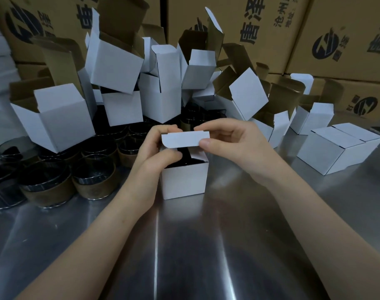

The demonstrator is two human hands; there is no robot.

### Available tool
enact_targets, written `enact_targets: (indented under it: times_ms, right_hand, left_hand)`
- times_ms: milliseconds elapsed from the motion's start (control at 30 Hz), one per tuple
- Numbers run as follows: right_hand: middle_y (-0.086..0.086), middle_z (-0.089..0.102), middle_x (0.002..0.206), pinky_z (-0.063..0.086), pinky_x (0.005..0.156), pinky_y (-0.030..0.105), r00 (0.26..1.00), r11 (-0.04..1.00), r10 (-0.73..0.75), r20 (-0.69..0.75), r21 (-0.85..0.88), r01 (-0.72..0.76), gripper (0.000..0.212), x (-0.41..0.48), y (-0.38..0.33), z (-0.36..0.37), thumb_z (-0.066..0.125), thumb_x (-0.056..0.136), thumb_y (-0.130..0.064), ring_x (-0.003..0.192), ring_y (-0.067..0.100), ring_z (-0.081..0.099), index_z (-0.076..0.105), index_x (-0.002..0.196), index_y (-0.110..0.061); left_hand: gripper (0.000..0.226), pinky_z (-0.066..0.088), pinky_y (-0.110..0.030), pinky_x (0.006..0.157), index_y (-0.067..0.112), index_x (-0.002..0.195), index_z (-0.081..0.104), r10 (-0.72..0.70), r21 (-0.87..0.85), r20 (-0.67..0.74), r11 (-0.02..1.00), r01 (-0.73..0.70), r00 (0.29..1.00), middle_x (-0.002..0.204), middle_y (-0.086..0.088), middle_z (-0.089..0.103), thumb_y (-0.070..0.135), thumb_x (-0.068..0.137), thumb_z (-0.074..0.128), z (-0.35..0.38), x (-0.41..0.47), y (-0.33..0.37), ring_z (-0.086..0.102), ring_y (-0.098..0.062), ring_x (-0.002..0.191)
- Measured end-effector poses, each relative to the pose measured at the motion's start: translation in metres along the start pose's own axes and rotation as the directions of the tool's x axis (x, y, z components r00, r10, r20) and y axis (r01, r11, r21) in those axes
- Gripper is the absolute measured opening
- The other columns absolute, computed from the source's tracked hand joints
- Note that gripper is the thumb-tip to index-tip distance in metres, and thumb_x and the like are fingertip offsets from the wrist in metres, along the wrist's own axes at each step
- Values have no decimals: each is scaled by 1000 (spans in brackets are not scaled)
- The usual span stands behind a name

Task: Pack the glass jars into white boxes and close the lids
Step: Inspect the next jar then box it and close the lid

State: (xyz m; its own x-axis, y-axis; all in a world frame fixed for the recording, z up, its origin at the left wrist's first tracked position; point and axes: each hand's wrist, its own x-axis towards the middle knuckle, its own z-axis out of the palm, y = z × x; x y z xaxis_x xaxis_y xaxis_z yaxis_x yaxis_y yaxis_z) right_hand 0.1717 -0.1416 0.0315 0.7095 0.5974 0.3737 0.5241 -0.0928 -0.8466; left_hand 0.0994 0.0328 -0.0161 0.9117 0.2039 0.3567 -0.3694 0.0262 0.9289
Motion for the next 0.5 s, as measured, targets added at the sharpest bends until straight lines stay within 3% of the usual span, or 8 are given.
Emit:
enact_targets:
  times_ms: [100,233,333,500]
  right_hand:
    - [-2,71,92,54,76,17,999,1000,-6,34,5,5,21,-1,0,-3,74,85,-13,89,10,68,72,101,-27]
    - [-1,71,92,58,82,26,996,1000,-4,89,-13,5,20,-1,0,-5,76,83,-10,88,16,69,73,98,-23]
    - [-4,71,91,58,82,29,996,997,-4,94,-80,11,20,0,1,-4,78,81,-10,86,15,68,73,92,-26]
    - [0,67,82,56,73,25,997,988,5,74,-155,6,18,0,3,-5,81,78,-16,79,18,64,73,87,-31]
  left_hand:
    - [37,47,-16,75,28,101,62,13,-4,57,1000,-13,998,102,11,61,38,66,69,-1,-2,3,59,-3,93]
    - [29,44,-33,97,33,88,70,-20,25,1,999,20,1000,125,12,59,47,64,69,1,-2,4,53,-9,124]
    - [25,40,-46,108,31,83,74,-31,23,-20,999,32,999,130,8,59,40,61,68,0,-1,5,53,-11,125]
    - [24,37,-51,111,30,80,76,-3,79,2,997,3,1000,132,4,58,36,58,71,-1,-1,5,52,-12,127]
